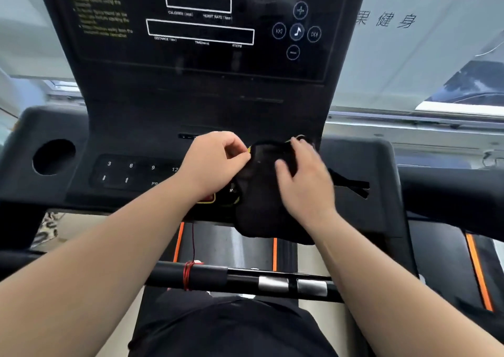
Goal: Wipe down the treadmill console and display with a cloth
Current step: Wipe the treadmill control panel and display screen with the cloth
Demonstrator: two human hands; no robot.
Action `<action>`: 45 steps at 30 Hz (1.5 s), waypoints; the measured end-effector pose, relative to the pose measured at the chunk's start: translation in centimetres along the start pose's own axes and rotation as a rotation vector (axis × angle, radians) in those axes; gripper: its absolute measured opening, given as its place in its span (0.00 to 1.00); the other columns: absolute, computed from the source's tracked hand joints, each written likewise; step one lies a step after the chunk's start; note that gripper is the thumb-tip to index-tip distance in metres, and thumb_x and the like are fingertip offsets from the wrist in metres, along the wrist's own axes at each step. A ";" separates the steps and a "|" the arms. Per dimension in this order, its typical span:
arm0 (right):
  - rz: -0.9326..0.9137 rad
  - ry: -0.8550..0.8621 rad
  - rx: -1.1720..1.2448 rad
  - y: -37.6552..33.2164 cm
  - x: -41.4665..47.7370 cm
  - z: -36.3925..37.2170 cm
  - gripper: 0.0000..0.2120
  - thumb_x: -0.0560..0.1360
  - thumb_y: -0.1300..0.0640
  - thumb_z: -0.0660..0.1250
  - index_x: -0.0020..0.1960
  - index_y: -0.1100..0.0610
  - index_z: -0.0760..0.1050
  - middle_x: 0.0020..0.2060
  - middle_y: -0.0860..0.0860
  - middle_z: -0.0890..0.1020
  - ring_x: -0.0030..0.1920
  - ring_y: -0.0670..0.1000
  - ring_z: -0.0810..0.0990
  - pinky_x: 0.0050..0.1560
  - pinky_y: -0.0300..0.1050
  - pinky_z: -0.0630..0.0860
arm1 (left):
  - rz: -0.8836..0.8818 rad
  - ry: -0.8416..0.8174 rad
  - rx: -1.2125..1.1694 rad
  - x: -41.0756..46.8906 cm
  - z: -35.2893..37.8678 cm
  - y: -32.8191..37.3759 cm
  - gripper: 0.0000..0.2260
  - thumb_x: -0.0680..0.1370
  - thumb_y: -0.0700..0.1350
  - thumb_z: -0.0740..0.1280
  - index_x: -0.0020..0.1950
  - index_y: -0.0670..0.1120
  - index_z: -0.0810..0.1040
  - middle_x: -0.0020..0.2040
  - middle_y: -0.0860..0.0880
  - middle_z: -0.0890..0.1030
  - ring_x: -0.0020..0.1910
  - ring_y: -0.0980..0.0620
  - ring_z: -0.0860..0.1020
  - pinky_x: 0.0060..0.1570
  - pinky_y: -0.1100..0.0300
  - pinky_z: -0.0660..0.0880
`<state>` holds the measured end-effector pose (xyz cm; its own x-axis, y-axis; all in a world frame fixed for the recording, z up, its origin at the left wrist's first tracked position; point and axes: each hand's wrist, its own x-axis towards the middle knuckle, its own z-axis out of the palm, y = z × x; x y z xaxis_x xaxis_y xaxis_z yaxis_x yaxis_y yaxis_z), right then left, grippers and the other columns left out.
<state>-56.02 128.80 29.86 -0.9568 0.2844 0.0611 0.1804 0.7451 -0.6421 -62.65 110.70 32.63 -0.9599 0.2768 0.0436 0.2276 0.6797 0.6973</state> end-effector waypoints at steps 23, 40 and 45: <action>-0.200 -0.303 -0.766 4.2 -0.5 -0.1 0.52 0.75 0.22 0.38 0.83 0.60 0.50 0.81 0.67 0.48 0.82 0.66 0.44 0.80 0.67 0.40 | 0.248 -0.013 0.471 -0.6 -1.1 -7.1 0.15 0.76 0.51 0.62 0.52 0.45 0.85 0.55 0.47 0.83 0.52 0.42 0.79 0.52 0.46 0.74; -0.358 -0.299 -0.703 5.6 -3.5 -0.3 0.42 0.81 0.31 0.47 0.81 0.62 0.59 0.82 0.62 0.56 0.82 0.60 0.53 0.80 0.61 0.51 | 0.245 0.028 0.458 -0.6 -1.1 -6.9 0.11 0.76 0.48 0.63 0.48 0.46 0.85 0.53 0.49 0.85 0.53 0.44 0.81 0.54 0.49 0.75; -0.109 -0.203 -0.723 2.1 0.2 2.2 0.53 0.76 0.25 0.45 0.81 0.68 0.53 0.79 0.72 0.51 0.81 0.70 0.47 0.79 0.69 0.41 | 0.227 0.005 0.446 -1.1 -1.2 -7.2 0.09 0.74 0.47 0.66 0.48 0.47 0.85 0.56 0.50 0.85 0.56 0.44 0.81 0.52 0.48 0.76</action>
<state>-56.35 129.15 26.85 -0.9883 0.1222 -0.0915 0.1204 0.9924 0.0244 -63.47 104.70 28.42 -0.8786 0.4489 0.1633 0.4776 0.8273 0.2958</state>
